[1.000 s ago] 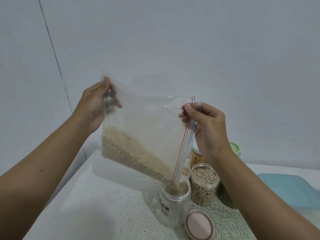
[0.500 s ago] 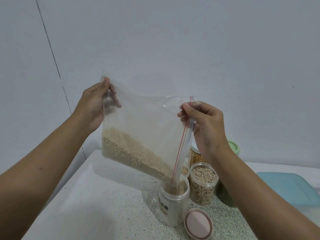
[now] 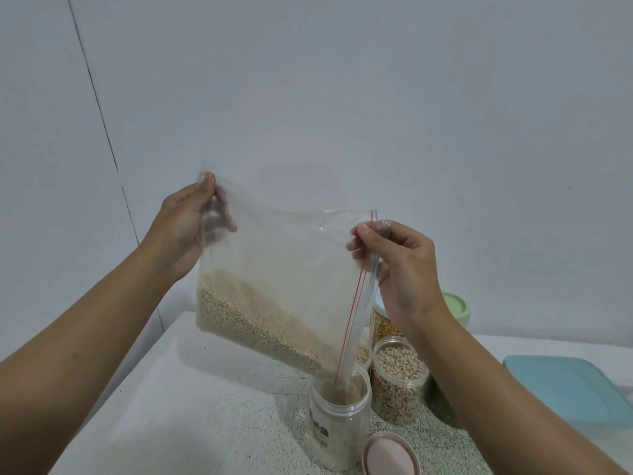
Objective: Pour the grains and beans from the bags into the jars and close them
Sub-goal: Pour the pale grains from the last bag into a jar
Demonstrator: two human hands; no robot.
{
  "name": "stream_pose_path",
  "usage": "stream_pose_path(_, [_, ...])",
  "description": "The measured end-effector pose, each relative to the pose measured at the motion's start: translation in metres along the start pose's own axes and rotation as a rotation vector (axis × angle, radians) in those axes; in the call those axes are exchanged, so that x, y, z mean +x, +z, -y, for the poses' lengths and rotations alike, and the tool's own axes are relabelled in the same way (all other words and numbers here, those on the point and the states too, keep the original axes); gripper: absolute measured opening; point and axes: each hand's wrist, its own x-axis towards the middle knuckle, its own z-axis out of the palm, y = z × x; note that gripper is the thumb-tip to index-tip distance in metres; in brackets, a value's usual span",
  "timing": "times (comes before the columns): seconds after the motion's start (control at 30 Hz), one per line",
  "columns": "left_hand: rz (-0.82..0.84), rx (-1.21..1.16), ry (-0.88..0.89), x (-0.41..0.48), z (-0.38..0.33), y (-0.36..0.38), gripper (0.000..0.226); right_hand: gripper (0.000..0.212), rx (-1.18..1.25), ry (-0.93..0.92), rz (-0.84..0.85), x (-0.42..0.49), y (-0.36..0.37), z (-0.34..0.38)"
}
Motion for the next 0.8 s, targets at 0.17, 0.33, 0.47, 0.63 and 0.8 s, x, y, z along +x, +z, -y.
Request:
stream_pose_path(0.17, [0.002, 0.002, 0.007, 0.0002, -0.0013, 0.0017, 0.035, 0.019, -0.004, -0.001, 0.000, -0.0021, 0.0003, 0.0018])
stream_pose_path(0.33, [0.013, 0.008, 0.014, 0.0000, -0.0055, 0.0030, 0.036, 0.019, -0.005, -0.002, -0.004, -0.0037, 0.0001, 0.0055])
stream_pose_path(0.47, [0.012, 0.008, 0.014, -0.0019, -0.0067, 0.0036, 0.036, 0.016, -0.005, 0.001, -0.004, -0.0065, 0.0011, 0.0061])
stream_pose_path(0.63, [0.016, 0.016, 0.004, -0.0035, -0.0080, 0.0018, 0.037, 0.017, 0.008, -0.001, -0.008, -0.0082, 0.0030, 0.0073])
stream_pose_path(0.8, [0.021, 0.022, 0.005, -0.0027, -0.0085, 0.0000, 0.037, 0.016, -0.002, -0.002, -0.013, -0.0094, 0.0036, 0.0083])
